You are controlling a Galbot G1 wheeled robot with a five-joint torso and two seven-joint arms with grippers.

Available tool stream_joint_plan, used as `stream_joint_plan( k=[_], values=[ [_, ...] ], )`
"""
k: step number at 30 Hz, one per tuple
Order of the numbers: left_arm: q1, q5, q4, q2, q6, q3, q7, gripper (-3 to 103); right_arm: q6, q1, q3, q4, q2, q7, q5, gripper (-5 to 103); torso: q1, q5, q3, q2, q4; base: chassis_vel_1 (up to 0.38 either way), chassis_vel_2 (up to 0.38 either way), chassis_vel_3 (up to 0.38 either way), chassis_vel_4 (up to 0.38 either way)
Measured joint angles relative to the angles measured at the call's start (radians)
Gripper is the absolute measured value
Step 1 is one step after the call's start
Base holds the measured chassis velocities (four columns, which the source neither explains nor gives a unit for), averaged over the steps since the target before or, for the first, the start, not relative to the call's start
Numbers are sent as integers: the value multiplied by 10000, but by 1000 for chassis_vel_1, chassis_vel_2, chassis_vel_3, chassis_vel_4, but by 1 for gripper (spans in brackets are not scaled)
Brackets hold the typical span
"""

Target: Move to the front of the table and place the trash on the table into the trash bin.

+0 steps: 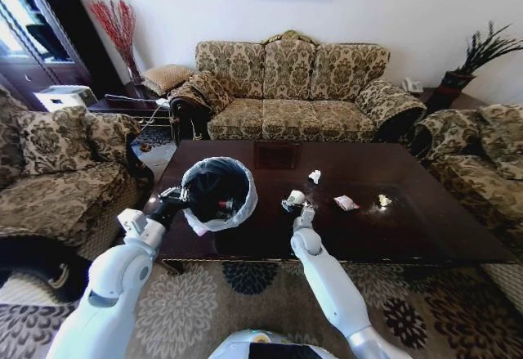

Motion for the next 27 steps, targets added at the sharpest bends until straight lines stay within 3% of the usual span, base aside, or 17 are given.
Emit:
stream_joint_plan(
  k=[4, 11, 16, 19, 20, 25, 27],
  values=[
    [11, -29, -53, 15, 15, -26, 0, 3, 69, 31, 22, -160, 13, -59, -55, 84, 0, 0, 0, 0, 1, 0, 0, 0, 0],
    [-6, -33, -119, -8, 28, -12, -1, 3, 153, 120, 38, -269, -66, -87, -184, 52, 0, 0, 0, 0, 1, 0, 0, 0, 0],
    [-9, -33, -162, -21, 33, -10, -1, 3, 273, 190, 136, -346, -157, -132, -343, 41, 0, 0, 0, 0, 1, 0, 0, 0, 0],
    [8, -33, -234, -41, 39, -18, -1, 3, 343, 163, 189, 162, -441, -103, -366, 25, 1, 4, 1, -1, 3, 0, 0, 0, 0],
    [8, -33, -234, -41, 39, -18, -1, 3, 343, 163, 189, 162, -441, -103, -366, 25, 1, 4, 1, -1, 3, 0, 0, 0, 0],
    [36, -14, -263, -60, 46, -25, -1, 3, 181, 140, -234, 2348, -1347, -116, -115, 14, 0, 1, 0, 0, -1, 0, 0, 0, 0],
    [50, 48, -262, -95, 61, 1, 11, 3, -36, 888, -974, 4031, -2456, -118, 715, 8, -1, 0, -1, 0, 1, 0, 0, 0, 0]
  ],
)
